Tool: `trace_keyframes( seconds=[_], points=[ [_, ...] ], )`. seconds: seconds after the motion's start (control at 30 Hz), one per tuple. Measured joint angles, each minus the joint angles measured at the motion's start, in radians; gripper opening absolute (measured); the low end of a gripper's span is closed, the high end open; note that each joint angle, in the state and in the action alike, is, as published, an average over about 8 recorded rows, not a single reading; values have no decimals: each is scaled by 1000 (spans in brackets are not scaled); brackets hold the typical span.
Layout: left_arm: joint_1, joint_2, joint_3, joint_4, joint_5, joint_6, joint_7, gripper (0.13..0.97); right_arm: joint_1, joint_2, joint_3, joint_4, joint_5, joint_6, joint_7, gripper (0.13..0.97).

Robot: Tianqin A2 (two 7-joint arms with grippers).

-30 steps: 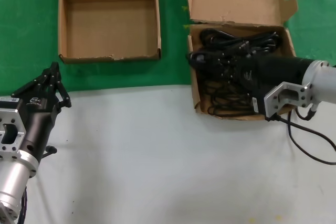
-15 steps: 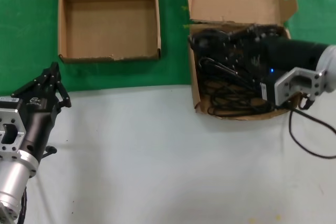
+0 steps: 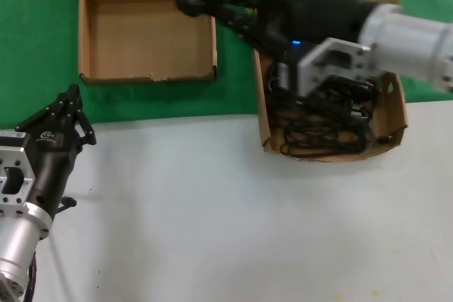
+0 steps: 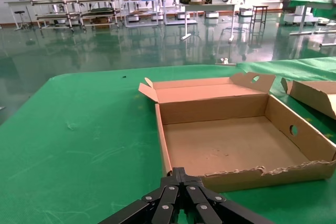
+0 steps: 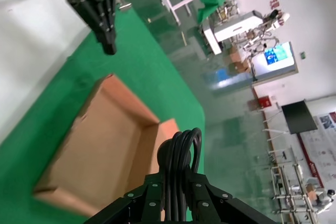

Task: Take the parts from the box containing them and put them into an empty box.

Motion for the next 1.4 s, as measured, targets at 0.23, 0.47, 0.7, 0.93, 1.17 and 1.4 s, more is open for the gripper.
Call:
trace_keyframes(
  seconds=[0.23,0.47,0.7,0.93,1.17,1.4],
  points=[
    [0,0,0,0,0,0,0,145,56,-120,-59,-119,-21,32,-37,209],
    [0,0,0,0,0,0,0,145,83,-215,-97,-229,-2,63,-96,209],
    [0,0,0,0,0,0,0,145,87,-281,-118,-303,12,105,-150,209],
    [0,0,0,0,0,0,0,145,88,-319,-126,-353,29,137,-196,238],
    [0,0,0,0,0,0,0,145,96,-333,-128,-405,33,158,-227,260],
    [0,0,0,0,0,0,0,145,106,-321,-117,-435,22,187,-230,351]
  ],
)
